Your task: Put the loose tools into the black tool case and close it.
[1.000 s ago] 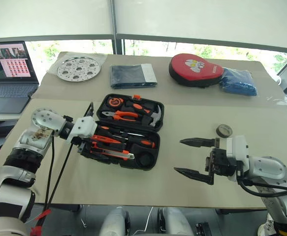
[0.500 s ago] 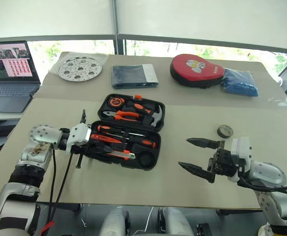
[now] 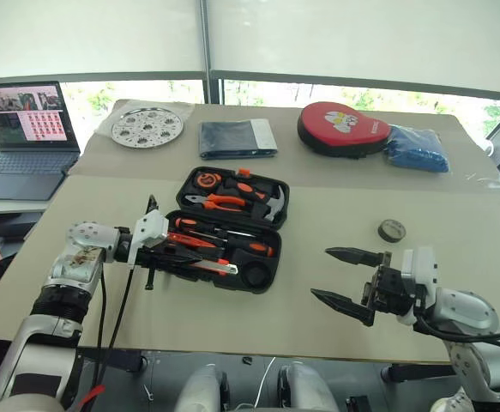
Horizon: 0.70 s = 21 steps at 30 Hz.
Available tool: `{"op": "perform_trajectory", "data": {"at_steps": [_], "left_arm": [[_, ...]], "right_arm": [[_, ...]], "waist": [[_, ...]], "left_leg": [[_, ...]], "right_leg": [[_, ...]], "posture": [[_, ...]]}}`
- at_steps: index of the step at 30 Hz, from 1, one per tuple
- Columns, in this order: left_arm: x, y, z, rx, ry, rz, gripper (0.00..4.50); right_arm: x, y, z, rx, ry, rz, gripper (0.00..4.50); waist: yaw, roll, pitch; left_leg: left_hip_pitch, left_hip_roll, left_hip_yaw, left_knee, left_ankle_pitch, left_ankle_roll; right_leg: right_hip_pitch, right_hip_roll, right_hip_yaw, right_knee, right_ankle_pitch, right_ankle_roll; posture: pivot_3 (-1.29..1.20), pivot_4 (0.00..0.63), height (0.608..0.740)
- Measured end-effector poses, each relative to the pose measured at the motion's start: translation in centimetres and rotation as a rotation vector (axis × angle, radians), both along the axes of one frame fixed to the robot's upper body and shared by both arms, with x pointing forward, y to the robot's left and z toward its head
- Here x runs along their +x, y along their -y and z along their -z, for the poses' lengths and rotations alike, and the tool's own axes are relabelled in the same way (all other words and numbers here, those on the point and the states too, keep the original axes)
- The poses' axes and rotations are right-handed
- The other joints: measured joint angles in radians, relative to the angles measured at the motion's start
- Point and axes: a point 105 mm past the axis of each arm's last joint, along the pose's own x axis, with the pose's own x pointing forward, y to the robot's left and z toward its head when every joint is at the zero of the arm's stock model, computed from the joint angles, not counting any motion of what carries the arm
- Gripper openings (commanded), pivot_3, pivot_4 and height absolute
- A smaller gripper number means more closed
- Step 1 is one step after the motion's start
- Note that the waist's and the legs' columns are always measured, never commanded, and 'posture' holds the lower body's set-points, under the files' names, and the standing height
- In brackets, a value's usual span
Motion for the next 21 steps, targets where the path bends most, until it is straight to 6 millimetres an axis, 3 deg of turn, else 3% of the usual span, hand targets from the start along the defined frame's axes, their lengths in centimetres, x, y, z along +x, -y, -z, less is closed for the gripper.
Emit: {"op": "perform_trajectory", "data": {"at_steps": [7,11,17,21], "left_arm": [[0.1,0.1,0.5,0.044,0.008,-0.005,0.04],[-0.5,0.7,1.2,-0.028,0.060,0.023,0.04],[-1.0,1.9,-1.8,-0.206,0.209,0.090,0.04],[-0.7,1.8,-2.5,-0.208,0.243,0.069,0.04]], "right_arm": [[0.0,-0.1,-0.3,0.012,0.008,0.002,4.50],[0.0,-0.1,-0.3,0.015,0.009,0.007,4.50],[-0.1,-0.1,-0.3,0.023,0.005,0.006,4.50],[-0.1,-0.1,-0.2,0.025,-0.001,0.007,4.50]], "waist": [[0.001,0.013,-0.010],[0.000,0.014,-0.011],[-0.007,0.003,-0.004],[-0.011,0.002,-0.003]], "left_leg": [[0.004,0.000,0.001,-0.001,0.000,0.000],[0.004,0.000,0.002,-0.002,0.000,0.000],[-0.004,0.001,0.000,-0.002,0.000,0.000],[-0.004,0.000,0.000,-0.004,0.000,0.001]], "right_leg": [[0.003,0.000,0.001,0.000,-0.002,-0.003],[0.001,0.000,0.003,0.000,-0.003,-0.005],[-0.005,0.000,0.000,-0.002,0.000,-0.001],[-0.005,0.000,0.000,-0.004,0.000,0.000]], "posture": [[0.00,0.150,0.740],[0.00,0.150,0.740],[0.00,0.150,0.740],[0.00,0.150,0.740]]}}
